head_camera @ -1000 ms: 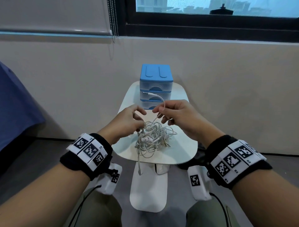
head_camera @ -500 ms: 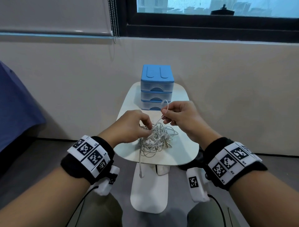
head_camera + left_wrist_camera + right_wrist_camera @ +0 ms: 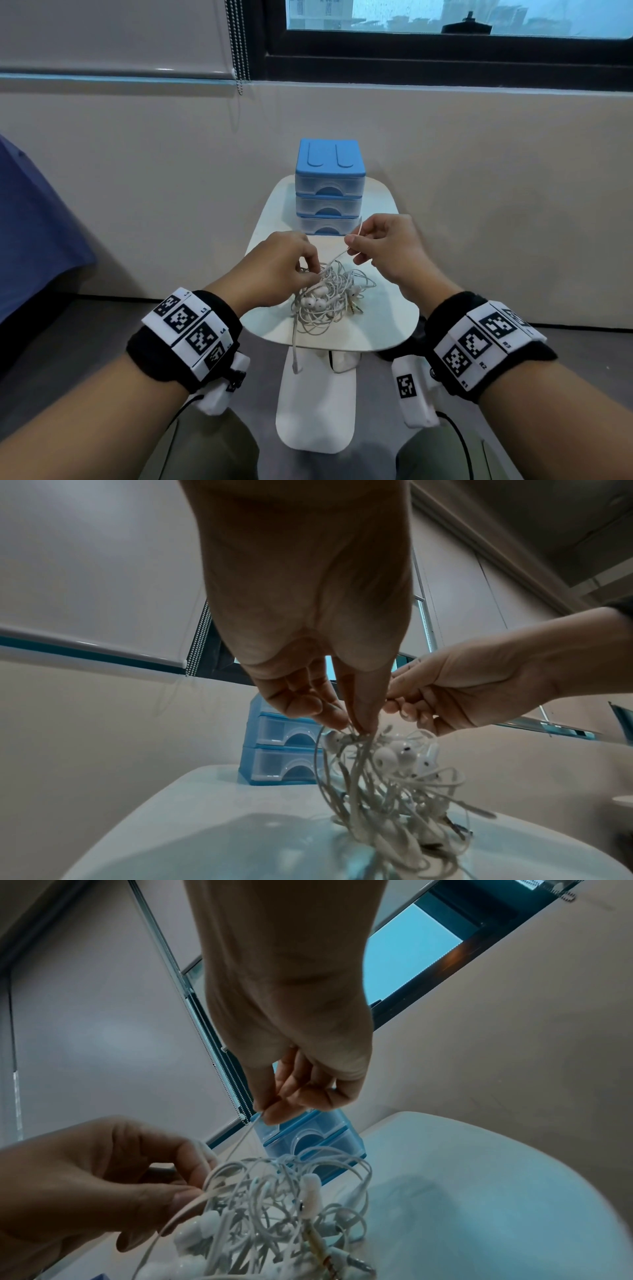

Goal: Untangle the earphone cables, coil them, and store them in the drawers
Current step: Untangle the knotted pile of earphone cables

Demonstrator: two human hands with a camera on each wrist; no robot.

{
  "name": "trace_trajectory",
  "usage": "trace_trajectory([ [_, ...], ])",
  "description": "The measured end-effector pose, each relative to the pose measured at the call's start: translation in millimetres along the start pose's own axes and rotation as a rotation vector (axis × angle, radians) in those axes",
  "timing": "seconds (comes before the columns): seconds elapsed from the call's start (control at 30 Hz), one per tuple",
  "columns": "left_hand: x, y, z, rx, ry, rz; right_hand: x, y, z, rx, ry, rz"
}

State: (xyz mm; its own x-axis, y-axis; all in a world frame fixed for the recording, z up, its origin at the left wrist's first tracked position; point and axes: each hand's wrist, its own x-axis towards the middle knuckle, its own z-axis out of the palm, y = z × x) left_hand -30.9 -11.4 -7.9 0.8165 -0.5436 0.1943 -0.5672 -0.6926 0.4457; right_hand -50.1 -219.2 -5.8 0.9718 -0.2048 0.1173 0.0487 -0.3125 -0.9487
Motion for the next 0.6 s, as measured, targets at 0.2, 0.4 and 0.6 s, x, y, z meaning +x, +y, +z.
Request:
trace_trajectory([
  [0.2, 1.5, 5.0, -3.4, -0.007, 0.02, 0.054, 0.1, -5.1, -1.0, -0.087, 0.056, -0.035],
  [0.4, -0.9, 10.9, -5.8, -0.068, 0.051, 0.053, 4.0, -12.5, 0.4, -0.09, 0.07, -0.06],
  [0.6, -0.7, 11.3, -6.4, -0.117, 0.088, 0.068, 9.2, -12.5, -1.8, -0.132, 0.066, -0.073],
])
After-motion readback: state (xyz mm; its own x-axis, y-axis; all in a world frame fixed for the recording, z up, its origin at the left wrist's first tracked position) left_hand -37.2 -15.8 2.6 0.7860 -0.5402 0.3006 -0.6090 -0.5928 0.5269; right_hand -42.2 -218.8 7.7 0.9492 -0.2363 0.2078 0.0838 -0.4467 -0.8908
